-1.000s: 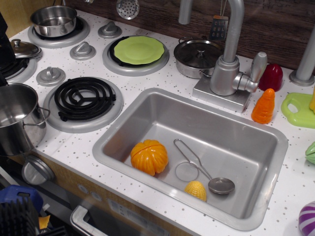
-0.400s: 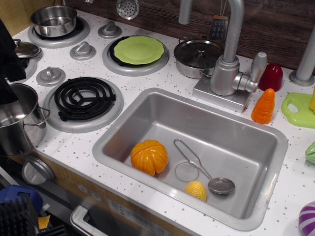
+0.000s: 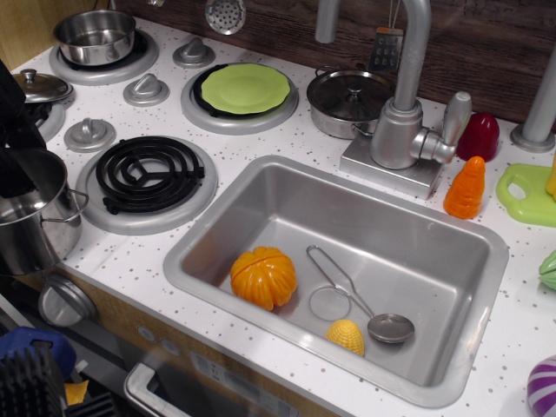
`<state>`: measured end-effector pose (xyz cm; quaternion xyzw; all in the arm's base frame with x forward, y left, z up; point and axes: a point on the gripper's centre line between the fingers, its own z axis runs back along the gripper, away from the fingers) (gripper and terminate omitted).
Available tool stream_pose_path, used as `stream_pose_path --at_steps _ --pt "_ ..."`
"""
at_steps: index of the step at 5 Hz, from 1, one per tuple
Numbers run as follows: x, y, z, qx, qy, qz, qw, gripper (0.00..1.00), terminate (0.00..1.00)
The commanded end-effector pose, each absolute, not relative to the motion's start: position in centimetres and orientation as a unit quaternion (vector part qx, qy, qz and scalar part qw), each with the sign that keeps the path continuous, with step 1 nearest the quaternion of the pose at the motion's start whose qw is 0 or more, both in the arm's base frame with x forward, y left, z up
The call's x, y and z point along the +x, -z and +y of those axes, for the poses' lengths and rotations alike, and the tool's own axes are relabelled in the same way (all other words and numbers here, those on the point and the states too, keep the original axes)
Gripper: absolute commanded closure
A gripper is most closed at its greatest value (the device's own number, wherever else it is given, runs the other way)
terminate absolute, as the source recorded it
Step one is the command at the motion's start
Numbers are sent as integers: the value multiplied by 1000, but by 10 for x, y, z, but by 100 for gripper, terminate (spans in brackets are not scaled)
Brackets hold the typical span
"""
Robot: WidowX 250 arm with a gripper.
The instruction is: Put pot on stove which is near stove
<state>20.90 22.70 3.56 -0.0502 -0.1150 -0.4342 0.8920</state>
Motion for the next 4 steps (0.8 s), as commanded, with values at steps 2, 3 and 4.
stream_pose_path --at_steps 2,3,4 --pt "208 -47 228 -28 433 -112 894 100 0" --pt "211 -57 224 -17 439 -105 892 100 0" --pt "219 -81 219 -4 457 -93 885 100 0"
